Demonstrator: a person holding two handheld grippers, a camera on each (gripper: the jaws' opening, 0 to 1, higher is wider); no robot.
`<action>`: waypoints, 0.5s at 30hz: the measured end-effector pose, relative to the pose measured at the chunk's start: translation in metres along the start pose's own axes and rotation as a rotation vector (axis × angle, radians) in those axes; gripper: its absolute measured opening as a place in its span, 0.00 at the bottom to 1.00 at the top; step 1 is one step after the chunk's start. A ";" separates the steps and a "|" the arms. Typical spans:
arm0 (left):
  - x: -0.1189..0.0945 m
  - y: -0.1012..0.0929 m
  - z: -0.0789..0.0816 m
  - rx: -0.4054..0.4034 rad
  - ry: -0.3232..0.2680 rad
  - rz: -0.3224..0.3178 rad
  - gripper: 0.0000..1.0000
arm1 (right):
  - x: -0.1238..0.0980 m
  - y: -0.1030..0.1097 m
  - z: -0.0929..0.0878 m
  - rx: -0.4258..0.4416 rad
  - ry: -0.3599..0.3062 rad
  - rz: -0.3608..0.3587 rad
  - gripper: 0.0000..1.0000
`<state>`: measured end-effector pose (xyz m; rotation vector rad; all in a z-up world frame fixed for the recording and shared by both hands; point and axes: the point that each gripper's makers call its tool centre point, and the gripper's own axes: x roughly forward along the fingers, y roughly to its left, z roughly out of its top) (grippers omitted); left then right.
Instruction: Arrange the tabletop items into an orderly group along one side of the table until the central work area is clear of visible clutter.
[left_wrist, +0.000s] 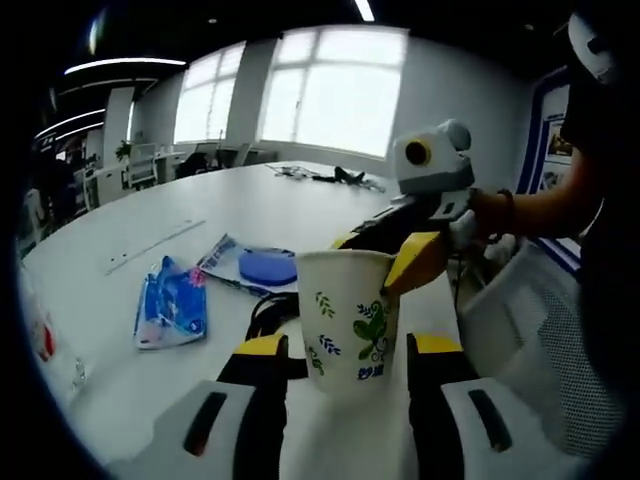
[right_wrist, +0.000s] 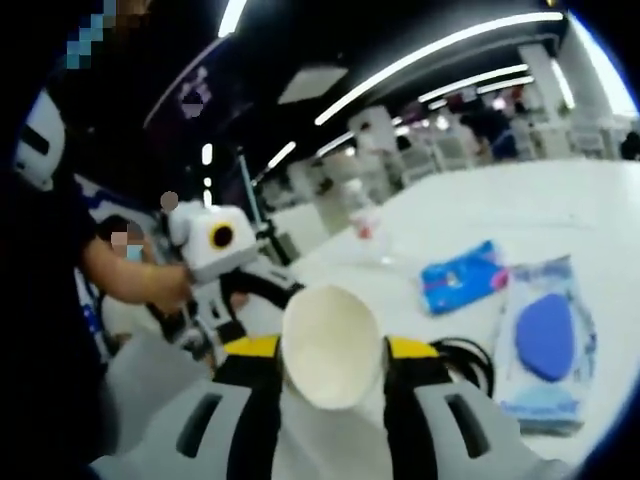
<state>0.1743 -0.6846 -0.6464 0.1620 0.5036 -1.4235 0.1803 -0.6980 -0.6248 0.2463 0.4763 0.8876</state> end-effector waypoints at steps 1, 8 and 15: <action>0.001 -0.001 0.000 0.010 0.004 -0.006 0.48 | 0.000 0.000 0.000 -0.004 0.003 0.000 0.35; 0.005 -0.003 0.000 0.014 0.027 -0.029 0.47 | 0.006 0.010 -0.011 -0.074 0.074 0.028 0.35; 0.007 -0.006 -0.002 0.032 0.048 -0.055 0.42 | 0.006 0.010 -0.014 -0.106 0.097 0.032 0.35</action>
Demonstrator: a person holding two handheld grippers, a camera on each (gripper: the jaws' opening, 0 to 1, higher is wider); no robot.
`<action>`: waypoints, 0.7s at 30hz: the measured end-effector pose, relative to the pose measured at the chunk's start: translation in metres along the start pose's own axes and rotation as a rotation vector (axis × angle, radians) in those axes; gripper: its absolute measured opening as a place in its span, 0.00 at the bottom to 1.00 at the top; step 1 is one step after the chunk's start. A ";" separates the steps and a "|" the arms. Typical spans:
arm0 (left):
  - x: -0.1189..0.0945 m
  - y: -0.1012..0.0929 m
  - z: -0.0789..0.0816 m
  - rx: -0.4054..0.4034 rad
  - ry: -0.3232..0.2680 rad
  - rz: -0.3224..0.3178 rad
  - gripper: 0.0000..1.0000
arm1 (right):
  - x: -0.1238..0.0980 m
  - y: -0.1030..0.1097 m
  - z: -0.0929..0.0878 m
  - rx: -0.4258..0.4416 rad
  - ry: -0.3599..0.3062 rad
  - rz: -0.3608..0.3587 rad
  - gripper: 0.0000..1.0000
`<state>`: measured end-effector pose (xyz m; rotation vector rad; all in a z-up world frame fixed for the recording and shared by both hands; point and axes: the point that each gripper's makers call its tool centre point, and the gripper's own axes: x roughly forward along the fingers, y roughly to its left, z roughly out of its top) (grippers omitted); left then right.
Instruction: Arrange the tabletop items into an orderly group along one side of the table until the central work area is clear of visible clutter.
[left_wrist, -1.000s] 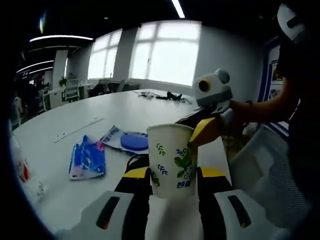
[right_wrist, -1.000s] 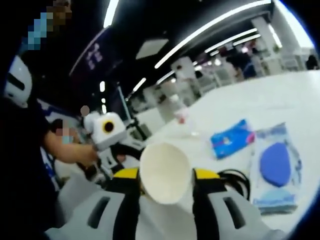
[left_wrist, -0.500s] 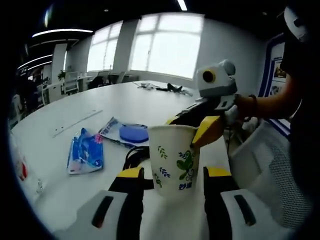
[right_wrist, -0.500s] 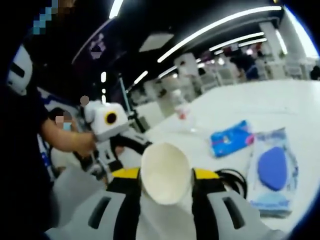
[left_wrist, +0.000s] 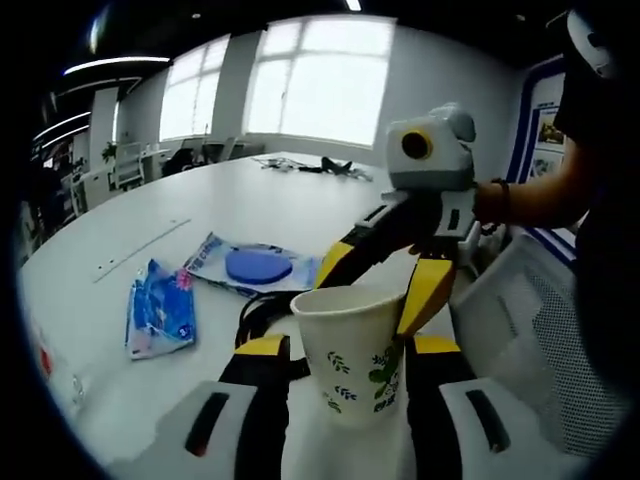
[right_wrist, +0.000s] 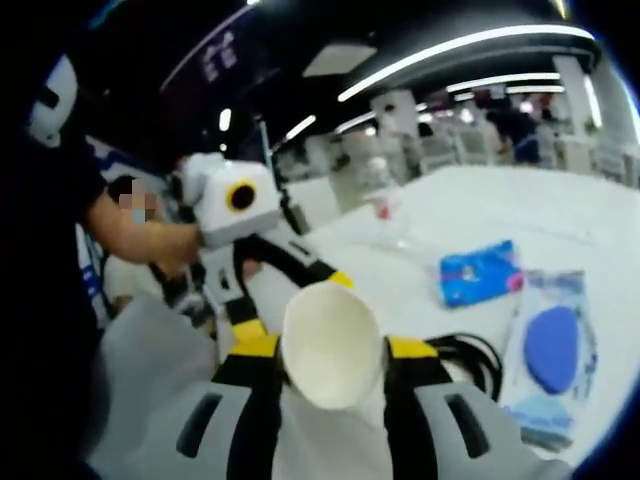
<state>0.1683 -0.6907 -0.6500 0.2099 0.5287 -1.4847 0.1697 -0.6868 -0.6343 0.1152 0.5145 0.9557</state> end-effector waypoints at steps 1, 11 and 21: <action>0.000 -0.001 0.000 -0.001 0.003 -0.008 0.41 | 0.000 0.000 0.000 -0.005 0.005 0.002 0.35; 0.002 -0.004 -0.002 0.011 0.012 -0.015 0.37 | 0.000 0.000 -0.003 -0.030 0.027 0.003 0.36; 0.000 -0.004 0.003 0.025 -0.016 -0.003 0.35 | -0.004 -0.002 0.002 0.012 0.008 -0.008 0.39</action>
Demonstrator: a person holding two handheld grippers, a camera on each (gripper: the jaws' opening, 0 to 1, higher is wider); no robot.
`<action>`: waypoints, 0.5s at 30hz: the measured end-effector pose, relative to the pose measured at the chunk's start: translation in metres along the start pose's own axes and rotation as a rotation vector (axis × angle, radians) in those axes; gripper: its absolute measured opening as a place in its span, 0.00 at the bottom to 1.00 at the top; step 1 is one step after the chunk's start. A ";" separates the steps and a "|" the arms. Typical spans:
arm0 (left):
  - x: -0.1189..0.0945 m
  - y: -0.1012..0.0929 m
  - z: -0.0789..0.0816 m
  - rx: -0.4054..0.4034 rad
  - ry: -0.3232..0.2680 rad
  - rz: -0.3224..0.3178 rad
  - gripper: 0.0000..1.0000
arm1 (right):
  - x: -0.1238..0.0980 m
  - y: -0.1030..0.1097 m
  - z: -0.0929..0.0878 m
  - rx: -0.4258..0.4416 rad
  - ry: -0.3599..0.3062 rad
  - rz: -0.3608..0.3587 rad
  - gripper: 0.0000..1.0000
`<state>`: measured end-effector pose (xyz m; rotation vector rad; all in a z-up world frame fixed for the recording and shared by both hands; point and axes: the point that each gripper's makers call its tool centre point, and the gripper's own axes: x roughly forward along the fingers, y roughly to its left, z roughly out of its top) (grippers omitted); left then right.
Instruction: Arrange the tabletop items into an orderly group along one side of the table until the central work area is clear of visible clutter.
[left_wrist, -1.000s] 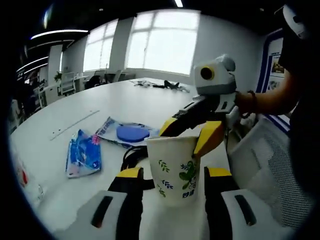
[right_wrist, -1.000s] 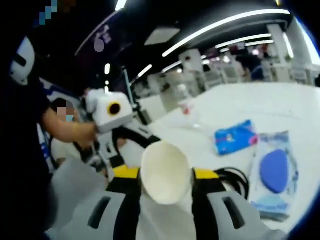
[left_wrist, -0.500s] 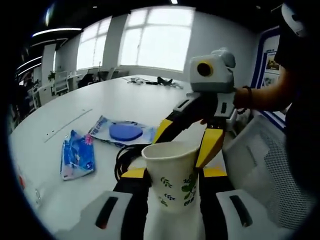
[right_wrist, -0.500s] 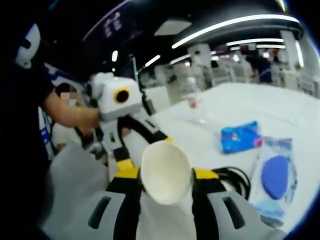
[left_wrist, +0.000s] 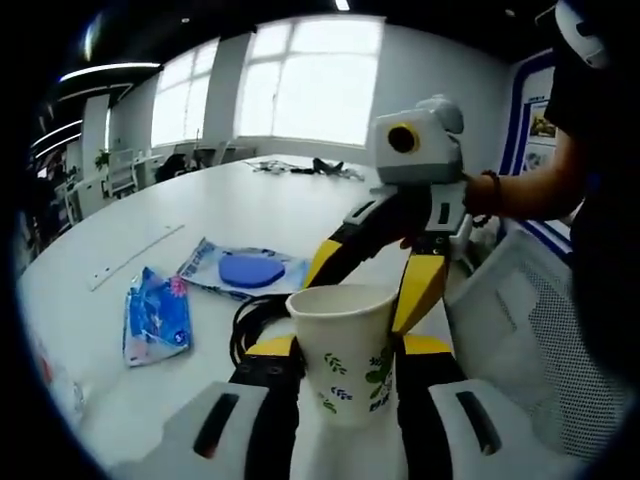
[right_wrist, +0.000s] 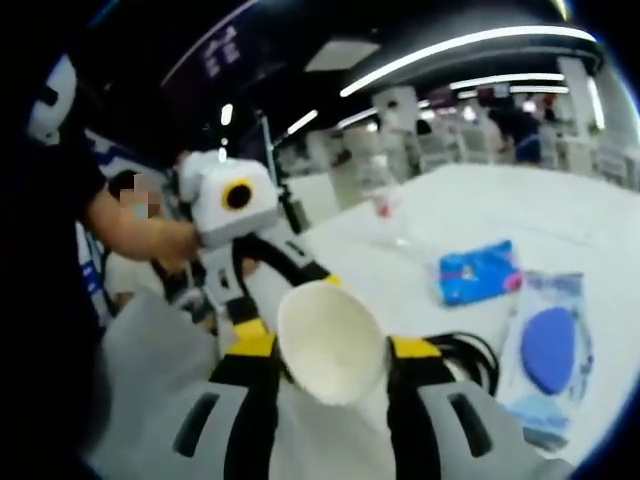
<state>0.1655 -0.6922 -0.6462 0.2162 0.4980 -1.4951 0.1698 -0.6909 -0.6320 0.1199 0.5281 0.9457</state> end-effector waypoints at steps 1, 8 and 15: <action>0.000 0.001 0.000 0.000 -0.002 0.005 0.35 | -0.001 0.000 0.001 0.009 -0.007 -0.003 0.39; -0.005 0.005 0.003 -0.016 -0.027 0.043 0.35 | -0.005 -0.006 0.010 0.043 -0.057 -0.045 0.49; -0.012 0.017 0.008 -0.041 -0.087 0.113 0.34 | -0.012 -0.014 0.016 0.059 -0.097 -0.090 0.66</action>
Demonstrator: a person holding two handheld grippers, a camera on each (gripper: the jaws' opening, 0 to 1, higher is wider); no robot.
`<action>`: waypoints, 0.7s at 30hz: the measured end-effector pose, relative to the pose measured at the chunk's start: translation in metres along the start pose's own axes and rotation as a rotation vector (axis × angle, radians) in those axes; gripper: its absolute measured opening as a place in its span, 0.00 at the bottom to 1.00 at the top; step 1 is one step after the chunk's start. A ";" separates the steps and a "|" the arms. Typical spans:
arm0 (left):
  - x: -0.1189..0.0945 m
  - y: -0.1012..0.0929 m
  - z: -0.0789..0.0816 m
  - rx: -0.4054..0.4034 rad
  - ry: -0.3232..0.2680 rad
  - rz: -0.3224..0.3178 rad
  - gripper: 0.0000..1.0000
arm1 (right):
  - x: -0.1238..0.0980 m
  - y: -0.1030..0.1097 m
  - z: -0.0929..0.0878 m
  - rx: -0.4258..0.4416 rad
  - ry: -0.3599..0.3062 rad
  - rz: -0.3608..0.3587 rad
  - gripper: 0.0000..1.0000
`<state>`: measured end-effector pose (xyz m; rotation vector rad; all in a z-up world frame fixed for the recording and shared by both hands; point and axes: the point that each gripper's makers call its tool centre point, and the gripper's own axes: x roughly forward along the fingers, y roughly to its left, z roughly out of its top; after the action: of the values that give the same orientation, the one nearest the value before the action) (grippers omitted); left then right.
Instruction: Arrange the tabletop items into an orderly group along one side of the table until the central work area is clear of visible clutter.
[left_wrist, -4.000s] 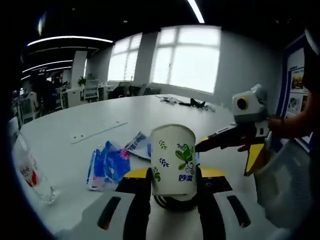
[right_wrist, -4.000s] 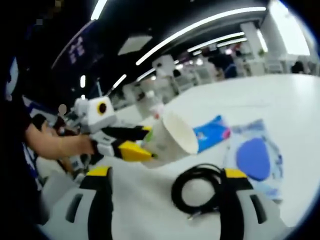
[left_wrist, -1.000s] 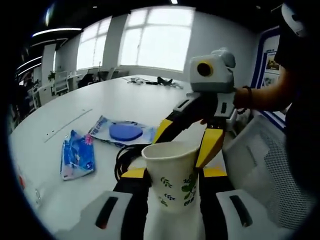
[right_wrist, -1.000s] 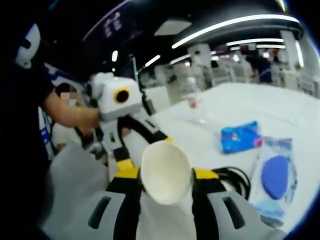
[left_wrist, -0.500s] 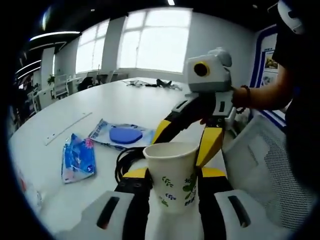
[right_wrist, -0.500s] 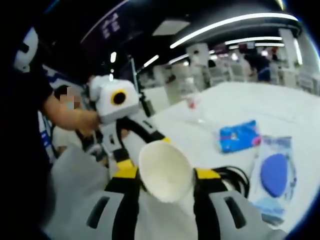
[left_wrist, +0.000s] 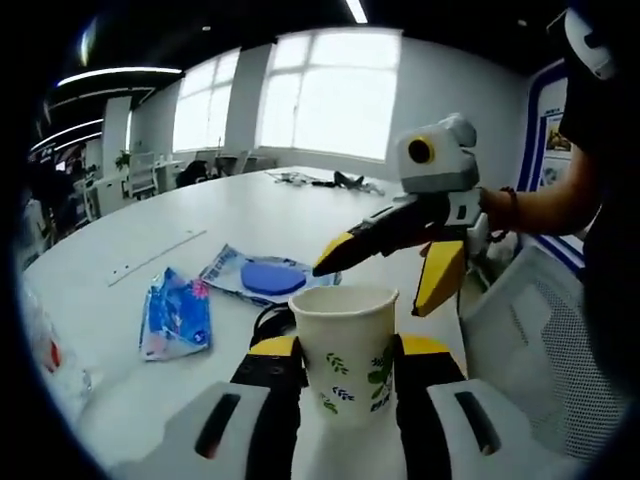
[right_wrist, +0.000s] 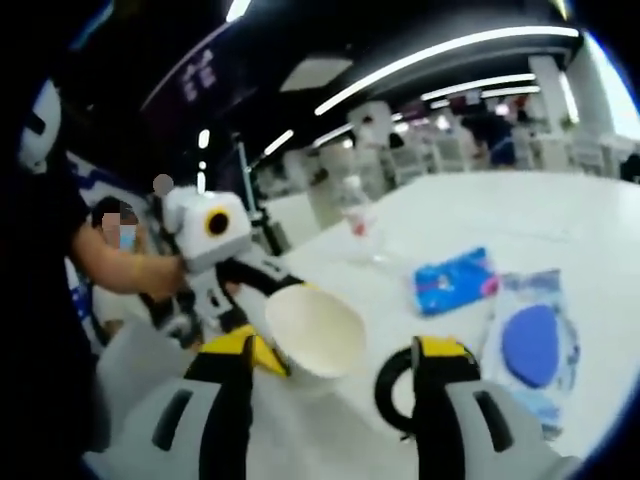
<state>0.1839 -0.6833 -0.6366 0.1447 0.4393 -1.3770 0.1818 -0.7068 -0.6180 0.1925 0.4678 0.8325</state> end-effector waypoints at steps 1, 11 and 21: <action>-0.001 0.004 0.002 0.001 -0.012 0.023 0.34 | -0.001 -0.001 0.001 0.007 -0.007 -0.006 0.69; -0.013 0.034 0.009 -0.026 -0.074 0.168 0.34 | -0.005 -0.006 0.002 0.005 -0.032 -0.038 0.84; -0.031 0.067 0.028 -0.094 -0.184 0.310 0.33 | -0.001 -0.004 -0.007 0.020 -0.012 -0.027 0.91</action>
<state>0.2507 -0.6518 -0.6097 0.0069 0.3119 -1.0527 0.1808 -0.7104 -0.6251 0.2093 0.4670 0.8004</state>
